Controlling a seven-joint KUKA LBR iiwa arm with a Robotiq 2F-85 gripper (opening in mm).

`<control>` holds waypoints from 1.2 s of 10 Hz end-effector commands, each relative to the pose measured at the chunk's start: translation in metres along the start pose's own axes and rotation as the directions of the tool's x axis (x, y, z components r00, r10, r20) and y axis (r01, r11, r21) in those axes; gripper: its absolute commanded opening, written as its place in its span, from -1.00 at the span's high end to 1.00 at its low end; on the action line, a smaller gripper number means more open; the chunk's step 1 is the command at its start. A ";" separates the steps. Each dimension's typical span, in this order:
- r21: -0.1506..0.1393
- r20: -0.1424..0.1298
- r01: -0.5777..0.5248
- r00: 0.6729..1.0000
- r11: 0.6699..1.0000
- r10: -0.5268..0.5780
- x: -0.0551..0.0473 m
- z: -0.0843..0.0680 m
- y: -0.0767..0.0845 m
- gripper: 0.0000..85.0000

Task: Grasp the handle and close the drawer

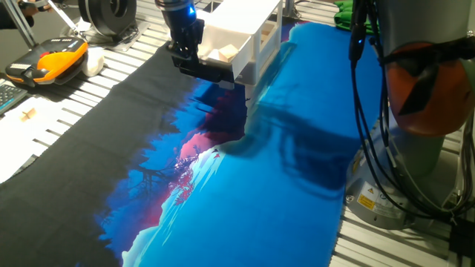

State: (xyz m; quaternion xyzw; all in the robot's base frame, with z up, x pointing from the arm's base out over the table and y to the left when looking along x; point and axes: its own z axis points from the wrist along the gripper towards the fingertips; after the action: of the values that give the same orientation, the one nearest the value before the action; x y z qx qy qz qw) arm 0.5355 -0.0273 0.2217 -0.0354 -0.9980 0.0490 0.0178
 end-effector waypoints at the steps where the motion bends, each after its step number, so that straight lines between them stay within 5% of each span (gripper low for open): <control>1: 0.008 0.002 -0.001 1.000 1.000 0.001 0.000 0.000 0.000 0.20; 3: 0.017 0.014 -0.004 1.000 1.000 0.003 0.000 0.000 -0.001 0.20; 6: -0.015 0.018 0.047 0.999 0.999 -0.047 -0.001 0.004 -0.006 0.20; 10: -0.002 0.031 0.106 0.994 0.994 -0.106 -0.003 0.009 -0.010 0.20; 11: -0.001 0.031 0.107 0.994 0.994 -0.107 -0.004 0.011 -0.010 0.60; 12: -0.002 0.031 0.106 0.994 0.994 -0.106 -0.005 0.013 -0.010 0.60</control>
State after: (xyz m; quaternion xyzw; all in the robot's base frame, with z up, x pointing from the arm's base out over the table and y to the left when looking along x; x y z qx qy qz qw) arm 0.5399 -0.0387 0.2097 0.0177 -0.9987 0.0467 0.0055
